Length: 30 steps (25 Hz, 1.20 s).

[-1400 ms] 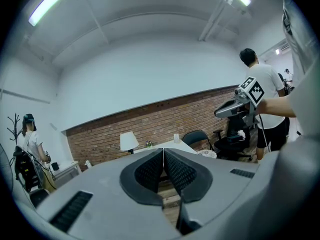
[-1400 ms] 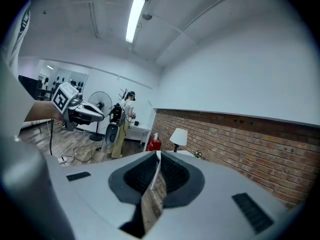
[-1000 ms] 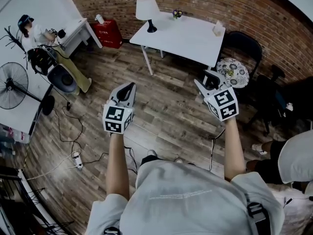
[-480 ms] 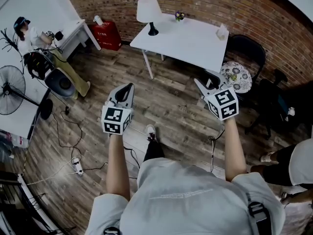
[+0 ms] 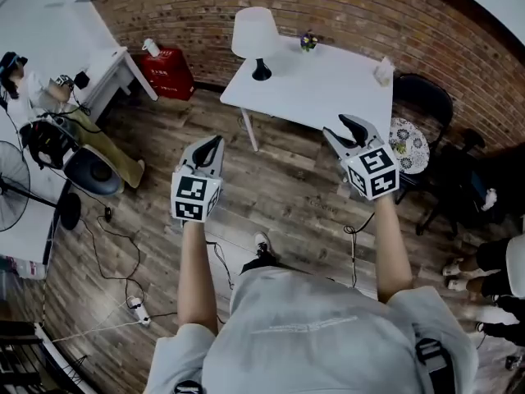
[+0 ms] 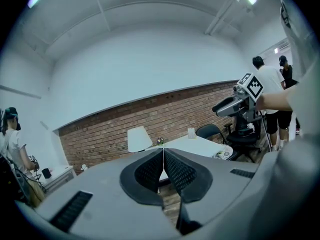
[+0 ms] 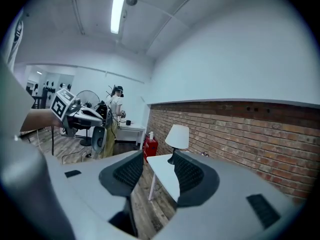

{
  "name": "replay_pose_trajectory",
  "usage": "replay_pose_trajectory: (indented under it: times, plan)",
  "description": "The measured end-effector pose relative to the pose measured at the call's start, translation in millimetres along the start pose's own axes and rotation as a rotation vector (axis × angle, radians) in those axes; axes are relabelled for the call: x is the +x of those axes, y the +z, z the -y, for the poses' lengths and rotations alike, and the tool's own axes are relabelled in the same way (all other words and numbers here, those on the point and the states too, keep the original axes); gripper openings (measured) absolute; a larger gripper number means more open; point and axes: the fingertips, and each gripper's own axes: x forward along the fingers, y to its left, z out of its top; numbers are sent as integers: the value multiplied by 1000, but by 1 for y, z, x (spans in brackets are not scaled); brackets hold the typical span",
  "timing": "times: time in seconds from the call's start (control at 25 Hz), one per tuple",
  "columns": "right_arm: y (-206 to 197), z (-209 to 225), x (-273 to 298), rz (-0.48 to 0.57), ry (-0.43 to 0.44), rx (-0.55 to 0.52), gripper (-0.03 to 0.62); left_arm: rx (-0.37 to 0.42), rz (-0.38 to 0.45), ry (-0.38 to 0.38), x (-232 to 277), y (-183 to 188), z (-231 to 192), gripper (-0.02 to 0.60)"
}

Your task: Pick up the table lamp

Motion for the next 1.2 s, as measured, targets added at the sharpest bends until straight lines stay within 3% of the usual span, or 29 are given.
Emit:
replay_pose_trajectory:
  times: [0.28, 0.52, 0.84, 1.2]
  plan:
    - [13, 7, 92, -44, -34, 44, 200, -18, -14, -60, 57, -23, -81, 13]
    - [16, 10, 145, -68, -62, 70, 211, -25, -20, -107, 90, -43, -122, 12]
    - [5, 21, 199, -94, -46, 91, 215, -56, -49, -121, 125, -66, -145, 14]
    - [-24, 60, 288, -117, 47, 98, 248, -115, -135, -76, 180, -96, -167, 12]
